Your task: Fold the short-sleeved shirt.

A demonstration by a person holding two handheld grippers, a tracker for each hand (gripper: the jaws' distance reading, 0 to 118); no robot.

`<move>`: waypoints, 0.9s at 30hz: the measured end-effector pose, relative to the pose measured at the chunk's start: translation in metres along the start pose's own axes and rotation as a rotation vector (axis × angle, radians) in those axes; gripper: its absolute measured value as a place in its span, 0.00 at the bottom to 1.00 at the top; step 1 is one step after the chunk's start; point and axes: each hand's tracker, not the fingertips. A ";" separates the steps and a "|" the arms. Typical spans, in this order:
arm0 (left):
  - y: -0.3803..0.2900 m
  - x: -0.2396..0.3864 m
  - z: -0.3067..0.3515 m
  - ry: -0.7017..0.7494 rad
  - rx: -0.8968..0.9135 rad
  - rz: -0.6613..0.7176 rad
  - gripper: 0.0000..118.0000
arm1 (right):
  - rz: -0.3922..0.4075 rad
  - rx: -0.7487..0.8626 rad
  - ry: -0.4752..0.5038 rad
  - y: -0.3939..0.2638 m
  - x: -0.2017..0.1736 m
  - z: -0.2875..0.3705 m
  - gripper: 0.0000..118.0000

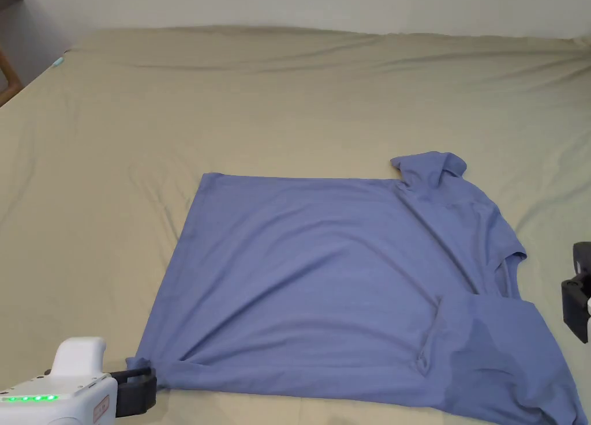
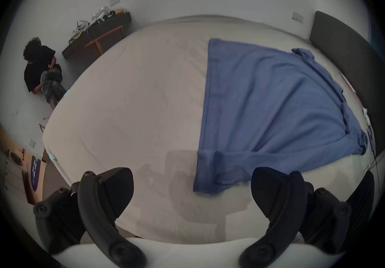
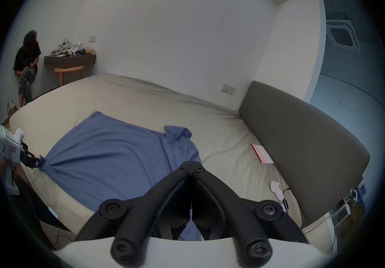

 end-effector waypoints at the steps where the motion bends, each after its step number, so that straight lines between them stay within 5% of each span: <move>1: -0.001 0.002 -0.004 0.009 -0.007 -0.006 0.92 | 0.005 -0.018 -0.006 -0.002 0.001 -0.003 0.02; 6: 0.005 0.010 -0.016 0.046 -0.008 0.015 0.70 | 0.054 -0.064 -0.011 -0.007 0.005 -0.010 0.02; 7: 0.006 0.010 -0.019 0.038 -0.003 0.018 0.59 | 0.063 -0.069 -0.017 -0.007 0.005 -0.011 0.02; 9: 0.008 0.014 -0.025 0.019 -0.016 0.016 0.04 | 0.060 -0.079 -0.021 -0.008 0.009 -0.013 0.02; 11: 0.007 0.021 -0.028 -0.088 -0.026 -0.006 0.04 | 0.025 -0.098 -0.013 -0.010 0.015 -0.016 0.02; 14: 0.008 0.028 -0.033 -0.029 -0.022 -0.129 0.03 | 0.022 -0.118 -0.012 -0.015 0.019 -0.023 0.02; 22: 0.020 0.012 0.024 -0.110 0.092 0.002 0.03 | -0.067 -0.260 0.005 -0.053 0.040 -0.040 0.03; 23: 0.023 0.014 0.037 -0.121 0.117 0.011 0.03 | -0.084 -0.308 0.015 -0.065 0.043 -0.047 0.18; 25: 0.026 0.017 0.056 -0.126 0.177 0.022 0.03 | -0.089 -0.424 0.066 -0.096 0.051 -0.068 0.66; 26: 0.028 0.020 0.063 -0.118 0.184 0.009 0.03 | -0.094 -0.495 0.093 -0.114 0.054 -0.079 0.82; 27: 0.030 0.022 0.069 -0.109 0.203 0.000 0.03 | -0.094 -0.534 0.102 -0.128 0.052 -0.084 0.82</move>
